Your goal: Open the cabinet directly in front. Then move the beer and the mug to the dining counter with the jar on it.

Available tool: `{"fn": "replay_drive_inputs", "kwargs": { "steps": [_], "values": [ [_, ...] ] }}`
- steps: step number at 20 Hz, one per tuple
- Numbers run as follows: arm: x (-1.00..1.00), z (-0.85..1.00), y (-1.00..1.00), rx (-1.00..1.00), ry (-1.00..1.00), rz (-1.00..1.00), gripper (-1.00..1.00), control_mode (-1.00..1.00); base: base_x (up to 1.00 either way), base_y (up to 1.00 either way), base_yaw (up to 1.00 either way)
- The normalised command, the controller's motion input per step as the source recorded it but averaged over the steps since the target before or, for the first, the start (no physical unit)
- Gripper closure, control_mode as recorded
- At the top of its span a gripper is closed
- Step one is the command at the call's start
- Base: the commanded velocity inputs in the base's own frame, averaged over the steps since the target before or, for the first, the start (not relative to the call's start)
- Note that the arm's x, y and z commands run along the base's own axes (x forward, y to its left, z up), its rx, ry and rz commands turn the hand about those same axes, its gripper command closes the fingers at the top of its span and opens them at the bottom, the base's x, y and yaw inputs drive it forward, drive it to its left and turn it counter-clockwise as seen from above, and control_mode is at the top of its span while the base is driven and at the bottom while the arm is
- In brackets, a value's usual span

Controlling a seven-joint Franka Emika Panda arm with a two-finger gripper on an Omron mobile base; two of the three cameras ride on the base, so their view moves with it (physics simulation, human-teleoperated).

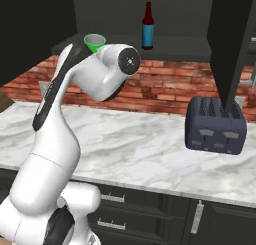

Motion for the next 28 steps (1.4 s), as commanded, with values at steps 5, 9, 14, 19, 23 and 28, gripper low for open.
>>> {"fn": "replay_drive_inputs", "kwargs": {
  "steps": [5,9,14,19,23,28],
  "values": [
    [-0.45,0.0,0.0,0.02,-0.15,0.26,1.0,-1.0,0.0,0.0,0.0],
    [-0.04,-0.2,0.06,-0.01,-0.05,0.12,1.0,-1.0,0.0,0.0,0.0],
    [-0.01,-0.27,0.03,0.0,-0.1,0.08,1.0,-1.0,0.0,0.0,0.0],
    [0.01,-0.04,0.14,0.0,-0.05,-0.04,1.0,-1.0,0.0,0.0,0.0],
    [0.01,0.0,0.01,0.0,0.0,-0.01,1.0,-1.0,0.0,0.0,0.0],
    [0.0,0.0,0.0,0.0,0.0,0.0,1.0,-1.0,0.0,0.0,0.0]
  ]
}}
